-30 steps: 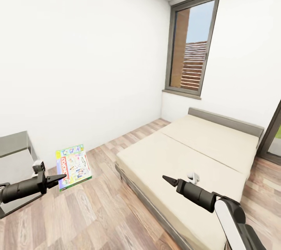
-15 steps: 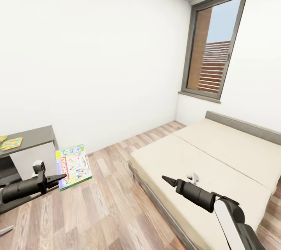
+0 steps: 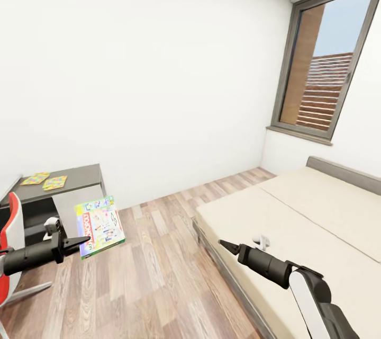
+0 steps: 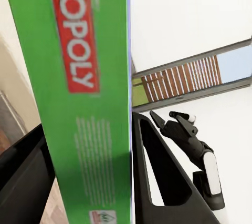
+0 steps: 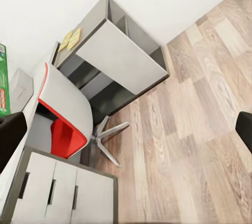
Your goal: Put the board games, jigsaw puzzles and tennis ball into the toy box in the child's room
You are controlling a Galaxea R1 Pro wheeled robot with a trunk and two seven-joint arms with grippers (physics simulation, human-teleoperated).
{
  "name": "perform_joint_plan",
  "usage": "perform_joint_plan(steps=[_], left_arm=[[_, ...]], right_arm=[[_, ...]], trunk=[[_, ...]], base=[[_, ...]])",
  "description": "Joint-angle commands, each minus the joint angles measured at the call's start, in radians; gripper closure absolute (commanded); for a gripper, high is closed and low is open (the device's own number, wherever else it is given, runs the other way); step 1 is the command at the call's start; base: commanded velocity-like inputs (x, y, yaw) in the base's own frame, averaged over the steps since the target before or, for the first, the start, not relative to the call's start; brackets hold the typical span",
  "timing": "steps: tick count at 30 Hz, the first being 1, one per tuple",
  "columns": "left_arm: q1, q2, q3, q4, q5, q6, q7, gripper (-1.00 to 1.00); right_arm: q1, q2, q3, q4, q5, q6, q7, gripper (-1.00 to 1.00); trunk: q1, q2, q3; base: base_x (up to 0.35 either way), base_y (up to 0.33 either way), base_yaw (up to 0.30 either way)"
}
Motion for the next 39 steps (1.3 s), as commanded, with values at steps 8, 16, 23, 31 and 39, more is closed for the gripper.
perform_joint_plan(steps=[8, 16, 23, 31, 39], left_arm=[[-0.001, 0.000, -0.001, 0.000, 0.007, 0.010, -0.001, 1.00], [-0.001, 0.000, -0.002, -0.001, 0.007, 0.009, -0.002, 1.00], [0.000, 0.000, -0.003, -0.036, 0.009, 0.007, -0.004, 1.00], [0.014, 0.008, 0.006, -0.205, 0.007, 0.003, -0.103, 1.00], [0.017, 0.088, 0.012, -0.223, 0.011, 0.002, -0.166, 1.00]], right_arm=[[0.000, 0.000, 0.008, 0.000, 0.001, 0.005, 0.003, -1.00], [0.000, 0.000, 0.010, 0.000, 0.002, 0.005, 0.002, -1.00], [0.000, -0.004, 0.009, 0.000, 0.002, 0.005, 0.004, -1.00], [0.000, -0.018, -0.006, -0.005, 0.000, 0.010, 0.011, -1.00], [0.000, -0.021, -0.038, -0.006, -0.003, 0.015, 0.015, -1.00]], trunk=[[0.000, -0.001, 0.000], [0.000, -0.001, 0.000], [0.000, -0.001, 0.000], [0.000, -0.001, 0.000], [0.000, -0.001, 0.000]], base=[[0.000, 0.000, 0.286], [0.000, 0.000, 0.286], [0.000, 0.000, 0.286], [0.000, 0.000, 0.286], [0.000, 0.000, 0.286]])
